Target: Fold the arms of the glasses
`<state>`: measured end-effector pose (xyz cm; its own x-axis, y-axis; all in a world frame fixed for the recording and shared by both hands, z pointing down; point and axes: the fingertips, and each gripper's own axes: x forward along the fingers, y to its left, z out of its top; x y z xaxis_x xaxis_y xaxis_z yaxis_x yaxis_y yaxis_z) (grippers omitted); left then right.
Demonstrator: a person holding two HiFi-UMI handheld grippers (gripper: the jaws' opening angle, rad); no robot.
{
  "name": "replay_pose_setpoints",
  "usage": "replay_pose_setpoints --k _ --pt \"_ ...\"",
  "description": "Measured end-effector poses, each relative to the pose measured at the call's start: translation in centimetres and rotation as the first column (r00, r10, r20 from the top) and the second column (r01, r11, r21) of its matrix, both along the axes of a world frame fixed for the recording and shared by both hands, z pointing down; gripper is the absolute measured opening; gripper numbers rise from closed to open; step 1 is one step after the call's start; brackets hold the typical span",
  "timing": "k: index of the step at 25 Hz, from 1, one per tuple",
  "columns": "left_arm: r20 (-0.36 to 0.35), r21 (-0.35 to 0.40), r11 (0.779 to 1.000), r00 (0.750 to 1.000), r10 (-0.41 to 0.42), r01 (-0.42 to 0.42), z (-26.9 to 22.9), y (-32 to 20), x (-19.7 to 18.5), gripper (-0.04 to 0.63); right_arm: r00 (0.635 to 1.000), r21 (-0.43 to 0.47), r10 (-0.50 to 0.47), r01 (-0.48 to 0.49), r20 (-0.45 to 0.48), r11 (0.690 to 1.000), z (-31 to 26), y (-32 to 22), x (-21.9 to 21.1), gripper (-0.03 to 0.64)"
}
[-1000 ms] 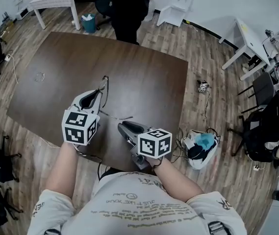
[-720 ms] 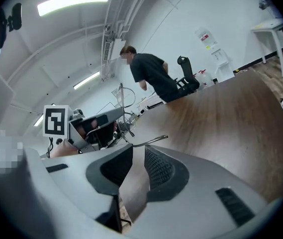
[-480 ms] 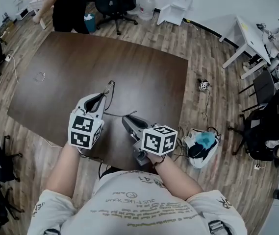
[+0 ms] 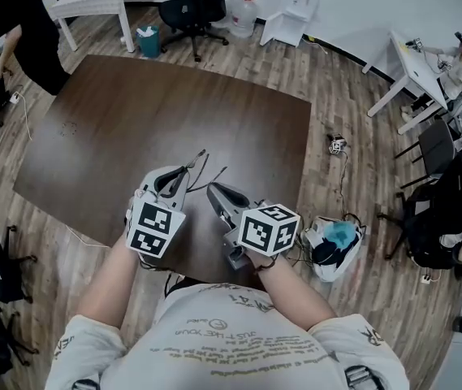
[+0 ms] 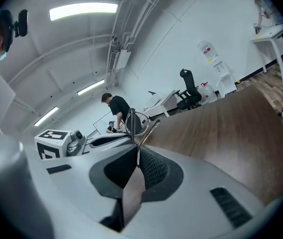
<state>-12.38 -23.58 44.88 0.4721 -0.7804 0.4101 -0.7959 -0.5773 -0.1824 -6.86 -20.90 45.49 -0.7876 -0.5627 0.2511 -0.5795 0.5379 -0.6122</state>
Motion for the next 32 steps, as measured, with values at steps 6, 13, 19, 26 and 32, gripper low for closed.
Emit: replay_pose_setpoints --k 6,13,19,26,32 --pt "0.024 -0.016 0.999 0.999 0.045 -0.045 1.1 0.9 1.4 0.032 1.0 0.032 0.004 -0.004 -0.008 0.999 -0.8 -0.4 -0.1 0.02" --pt "0.03 -0.024 0.997 0.997 0.074 -0.073 1.3 1.3 1.9 0.032 1.0 0.034 0.02 -0.02 -0.011 0.999 -1.1 -0.6 -0.3 0.017" --pt "0.027 -0.039 0.998 0.998 0.051 -0.05 1.9 0.9 1.5 0.032 0.997 0.056 0.05 -0.047 -0.055 0.997 -0.4 -1.0 -0.2 0.033" --pt "0.132 -0.033 0.998 0.99 -0.053 0.058 4.1 -0.3 -1.8 0.032 0.993 0.082 0.079 -0.072 -0.087 0.994 0.0 -0.7 0.4 0.024" --pt "0.353 0.038 0.989 0.924 -0.147 0.143 7.7 -2.0 -6.6 0.032 0.973 0.163 0.126 -0.094 -0.196 0.982 -0.1 -0.7 0.6 0.014"
